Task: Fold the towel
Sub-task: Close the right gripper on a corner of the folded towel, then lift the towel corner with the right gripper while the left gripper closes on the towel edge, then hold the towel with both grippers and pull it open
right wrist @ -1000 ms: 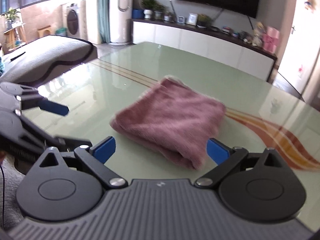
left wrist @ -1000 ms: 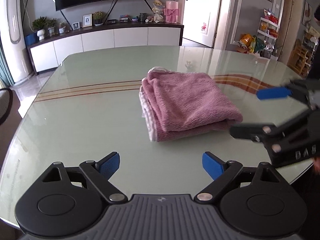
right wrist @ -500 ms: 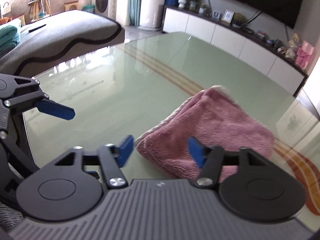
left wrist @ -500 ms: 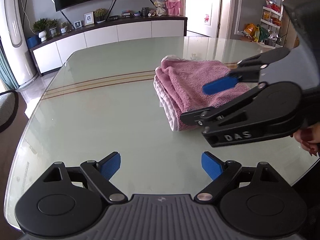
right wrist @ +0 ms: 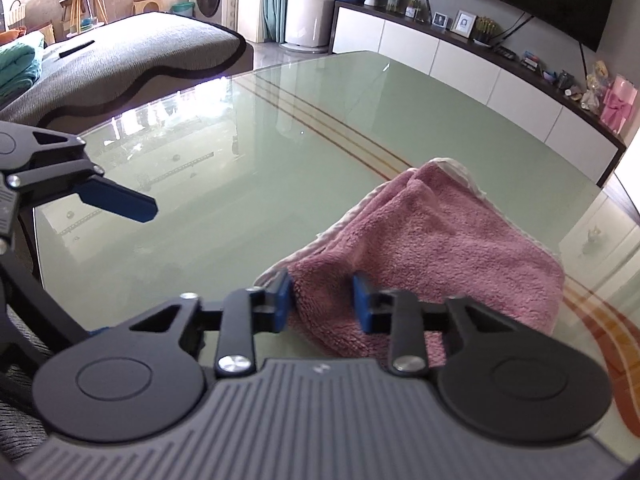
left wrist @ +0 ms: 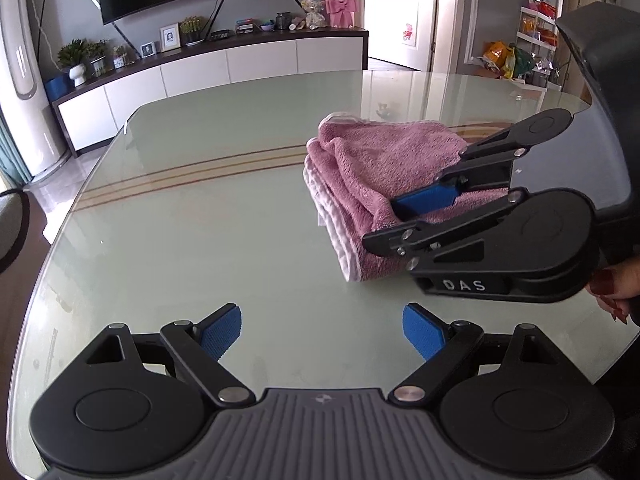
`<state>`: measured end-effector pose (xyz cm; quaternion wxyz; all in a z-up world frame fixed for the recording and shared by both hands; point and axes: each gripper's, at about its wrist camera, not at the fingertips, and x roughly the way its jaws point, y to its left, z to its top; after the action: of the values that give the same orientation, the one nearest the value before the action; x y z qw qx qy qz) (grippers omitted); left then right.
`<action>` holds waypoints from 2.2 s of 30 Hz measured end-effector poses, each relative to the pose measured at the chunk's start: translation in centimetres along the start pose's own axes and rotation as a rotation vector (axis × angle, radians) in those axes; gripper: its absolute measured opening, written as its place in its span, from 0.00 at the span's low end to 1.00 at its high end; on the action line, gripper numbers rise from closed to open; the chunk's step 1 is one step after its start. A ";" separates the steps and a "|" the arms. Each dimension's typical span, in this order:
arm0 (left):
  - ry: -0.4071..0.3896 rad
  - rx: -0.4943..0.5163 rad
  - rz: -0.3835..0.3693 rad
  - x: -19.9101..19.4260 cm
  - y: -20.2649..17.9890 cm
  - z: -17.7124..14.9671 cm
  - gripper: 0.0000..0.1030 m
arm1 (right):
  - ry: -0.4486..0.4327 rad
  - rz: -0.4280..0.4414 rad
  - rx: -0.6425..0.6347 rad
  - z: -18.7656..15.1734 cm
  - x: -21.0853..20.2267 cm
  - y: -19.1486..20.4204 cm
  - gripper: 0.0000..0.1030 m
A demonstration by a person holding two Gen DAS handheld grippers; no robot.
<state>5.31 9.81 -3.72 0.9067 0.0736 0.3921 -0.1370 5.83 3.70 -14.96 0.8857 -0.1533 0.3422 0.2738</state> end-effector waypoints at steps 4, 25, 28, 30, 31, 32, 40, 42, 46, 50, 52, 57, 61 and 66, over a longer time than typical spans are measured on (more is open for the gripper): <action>-0.001 0.007 -0.019 0.5 -0.3 1.0 0.87 | -0.020 0.019 0.053 0.2 -0.8 -1.0 0.15; 0.104 -0.051 -0.050 6.6 -1.0 4.8 0.49 | -0.129 -0.265 0.342 -4.6 -11.2 -13.9 0.14; 0.114 -0.061 -0.063 6.8 -1.0 5.0 0.41 | -0.079 -0.311 0.401 -7.3 -11.5 -15.7 0.14; 0.116 -0.055 -0.063 6.8 -1.2 5.1 0.36 | -0.048 -0.331 0.441 -9.0 -11.5 -16.7 0.14; 0.115 -0.041 -0.059 6.7 -1.5 5.1 0.35 | -0.025 -0.346 0.463 -9.9 -11.4 -17.1 0.14; 0.115 -0.033 -0.056 6.7 -1.6 5.1 0.34 | 0.010 -0.361 0.488 -10.9 -11.0 -17.6 0.14; 0.119 -0.027 -0.062 6.3 -1.6 5.5 0.34 | 0.060 -0.390 0.520 -12.6 -10.3 -17.9 0.30; 0.111 -0.023 -0.056 6.3 -1.4 5.9 0.35 | 0.046 -0.436 0.494 -12.1 -10.5 -17.8 0.36; 0.081 -0.025 -0.052 6.3 -0.9 7.3 0.48 | -0.017 -0.438 0.477 -10.8 -11.0 -18.3 0.42; 0.064 -0.014 -0.015 8.1 -0.3 9.3 0.51 | -0.045 -0.387 0.387 -9.1 -9.5 -18.4 0.42; 0.057 -0.020 -0.005 8.9 -0.1 10.1 0.51 | -0.043 -0.379 0.349 -8.6 -8.5 -18.7 0.42; 0.064 -0.019 0.015 11.1 0.7 11.3 0.54 | 0.015 -0.346 0.355 -7.5 -4.8 -21.6 0.42; 0.076 -0.017 0.003 12.5 1.3 12.0 0.56 | 0.047 -0.297 0.403 -7.7 -3.8 -23.0 0.32; 0.090 -0.006 -0.032 13.3 1.6 12.5 0.46 | 0.040 -0.243 0.425 -8.0 -3.5 -23.6 0.19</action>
<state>23.16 5.76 -4.90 0.8860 0.0709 0.4341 -0.1469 13.38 -20.23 -16.26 0.9175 -0.0087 0.3887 0.0841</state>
